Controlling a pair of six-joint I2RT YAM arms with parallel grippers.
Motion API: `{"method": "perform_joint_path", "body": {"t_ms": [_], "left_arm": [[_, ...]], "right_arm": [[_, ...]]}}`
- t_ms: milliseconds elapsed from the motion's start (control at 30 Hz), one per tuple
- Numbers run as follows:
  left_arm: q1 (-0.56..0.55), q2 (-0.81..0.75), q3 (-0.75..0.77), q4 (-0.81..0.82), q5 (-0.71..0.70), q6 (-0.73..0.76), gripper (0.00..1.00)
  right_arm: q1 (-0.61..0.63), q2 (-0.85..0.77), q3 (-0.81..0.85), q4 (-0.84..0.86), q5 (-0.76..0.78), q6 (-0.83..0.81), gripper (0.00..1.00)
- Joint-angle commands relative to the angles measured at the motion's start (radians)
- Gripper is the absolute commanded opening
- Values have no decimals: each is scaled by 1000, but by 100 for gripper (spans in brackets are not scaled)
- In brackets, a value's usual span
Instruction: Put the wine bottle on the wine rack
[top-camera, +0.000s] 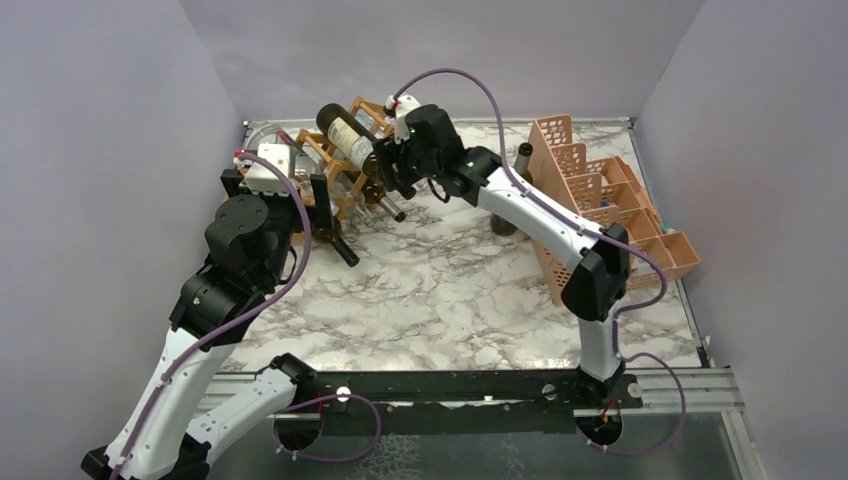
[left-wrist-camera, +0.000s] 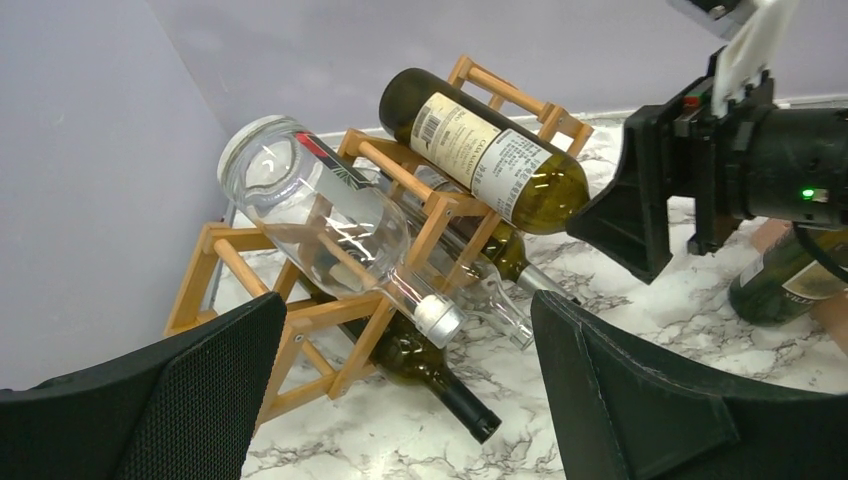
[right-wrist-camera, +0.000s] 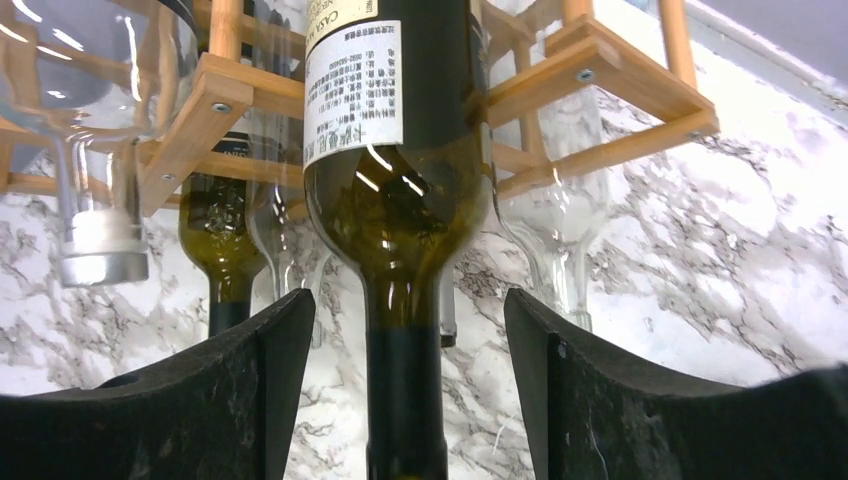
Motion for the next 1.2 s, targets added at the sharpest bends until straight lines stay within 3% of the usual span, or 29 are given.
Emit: {"method": "perform_joint_path", "body": {"t_ms": [0,233,567,833,967,1167], "left_arm": [[4,-23,-13,4,67,4,99],[3,-45,-57,34,125,7,99],[3,-42,-110,101,188,-30,99],[4,-34,-210,208,240,-179,99],[4,-31,-227,222,265,-202,99],[4,-40,-252,230,286,-227,99]], "right_arm": [[-6,-167,-146,186,56,38,73],[-45,-363,-418,325,272,22,73],[-144,-544,-540,317,551,-53,73],[-237,-586,-598,232,561,28,69],[-261,-575,-600,192,510,62,60],[-286,-572,-652,182,483,88,59]]}}
